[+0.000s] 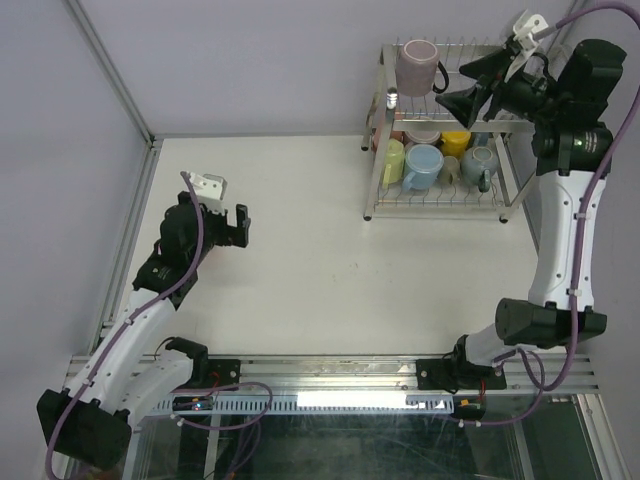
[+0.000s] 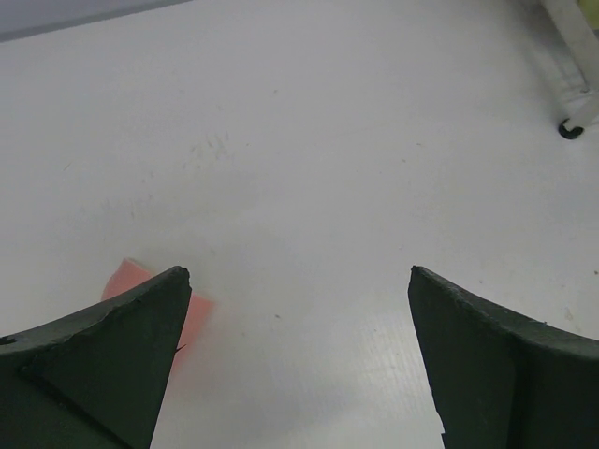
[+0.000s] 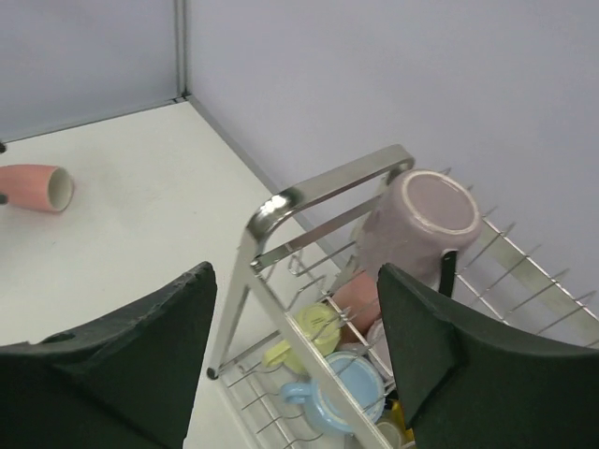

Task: Load the cups into the dish rack
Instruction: Turn the cup upside down in the dish rack.

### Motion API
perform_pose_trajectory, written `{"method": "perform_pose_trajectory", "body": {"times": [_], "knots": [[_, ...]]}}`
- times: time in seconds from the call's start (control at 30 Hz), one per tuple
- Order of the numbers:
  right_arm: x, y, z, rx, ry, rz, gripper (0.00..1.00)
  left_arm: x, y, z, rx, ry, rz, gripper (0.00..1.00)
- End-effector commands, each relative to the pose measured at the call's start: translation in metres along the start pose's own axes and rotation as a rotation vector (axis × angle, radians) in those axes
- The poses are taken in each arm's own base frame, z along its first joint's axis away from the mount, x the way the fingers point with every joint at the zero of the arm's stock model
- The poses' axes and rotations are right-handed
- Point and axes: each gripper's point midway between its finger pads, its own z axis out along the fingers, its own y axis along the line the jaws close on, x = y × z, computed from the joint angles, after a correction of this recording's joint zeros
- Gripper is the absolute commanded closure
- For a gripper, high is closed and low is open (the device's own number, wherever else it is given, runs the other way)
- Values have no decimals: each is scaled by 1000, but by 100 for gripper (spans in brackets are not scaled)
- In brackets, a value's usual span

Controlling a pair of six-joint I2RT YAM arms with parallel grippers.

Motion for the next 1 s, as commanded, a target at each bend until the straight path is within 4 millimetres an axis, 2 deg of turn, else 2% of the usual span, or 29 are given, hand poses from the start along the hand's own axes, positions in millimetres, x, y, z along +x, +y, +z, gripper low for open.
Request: {"method": "perform_pose_trajectory", "body": {"times": [0.0, 0.13, 0.2, 0.27, 0.33, 0.4, 0.43, 0.47, 0.57, 0.63, 0.73, 0.87, 0.97], "knots": [[-3, 49, -25, -104, -4, -52, 28, -11, 37, 2, -123, -21, -110, 2], [20, 88, -42, -182, 34, -48, 27, -6, 74, 6, -195, -12, -214, 3], [35, 110, -50, -239, 47, -27, 27, -7, 92, 9, -200, -25, -291, 11], [53, 132, -54, -308, 47, 16, 28, -7, 113, 12, -211, -42, -385, 23], [75, 153, -56, -372, 47, 60, 28, 5, 136, 20, -240, -23, -480, 35], [103, 172, -53, -412, 76, 82, 28, 20, 159, 27, -275, 14, -566, 67], [116, 181, -51, -429, 96, 88, 28, 31, 169, 32, -298, 46, -606, 78], [135, 190, -48, -450, 125, 118, 28, 41, 180, 34, -324, 73, -647, 80], [163, 218, -43, -522, 172, 141, 28, 73, 205, 40, -379, 140, -752, 81], [174, 235, -40, -564, 198, 136, 28, 86, 219, 44, -421, 166, -786, 80], [185, 255, -35, -619, 226, 131, 28, 107, 229, 56, -446, 234, -824, 78], [202, 282, -29, -689, 274, 111, 28, 133, 230, 64, -450, 324, -840, 75], [216, 299, -22, -729, 310, 96, 27, 150, 215, 65, -402, 394, -859, 73]]}}
